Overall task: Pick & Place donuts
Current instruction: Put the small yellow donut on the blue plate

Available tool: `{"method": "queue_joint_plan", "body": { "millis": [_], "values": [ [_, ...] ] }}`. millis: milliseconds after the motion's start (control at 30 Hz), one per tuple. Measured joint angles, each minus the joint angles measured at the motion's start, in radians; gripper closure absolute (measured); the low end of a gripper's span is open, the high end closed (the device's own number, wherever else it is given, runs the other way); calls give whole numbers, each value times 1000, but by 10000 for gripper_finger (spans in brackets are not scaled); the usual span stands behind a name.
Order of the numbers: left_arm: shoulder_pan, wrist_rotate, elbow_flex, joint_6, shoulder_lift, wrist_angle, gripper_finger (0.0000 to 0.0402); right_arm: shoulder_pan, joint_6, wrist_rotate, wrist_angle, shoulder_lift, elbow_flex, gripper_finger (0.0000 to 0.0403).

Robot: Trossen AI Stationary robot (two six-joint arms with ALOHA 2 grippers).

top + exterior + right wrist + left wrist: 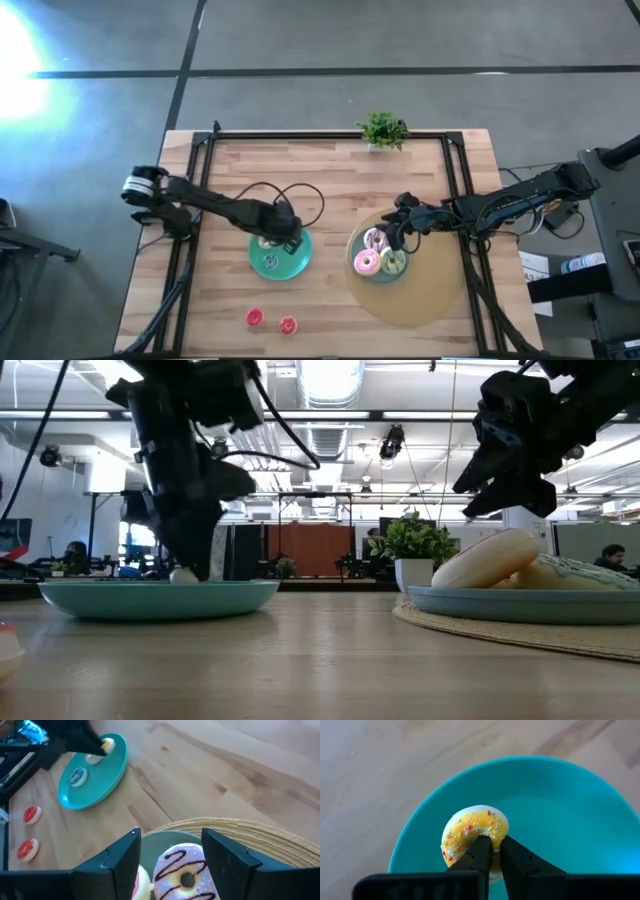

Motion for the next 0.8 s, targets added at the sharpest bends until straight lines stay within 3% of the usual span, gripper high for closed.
{"method": "queue_joint_plan", "body": {
  "millis": [133, 367, 633, 800],
  "values": [
    [3, -3, 44, -12, 52, -12, 344, 1, -1, -32, -1, 0, 0, 202],
    [2, 14, 84, -13, 26, -44, 278, 1, 0, -61, -1, 0, 0, 202],
    [-8, 35, 75, -16, -17, -33, 273, 1, -31, -65, -1, 0, -1, 202],
    [-18, 125, 71, 52, -3, -20, 273, 1, -26, -141, 2, 0, -1, 202]
  ]
}}
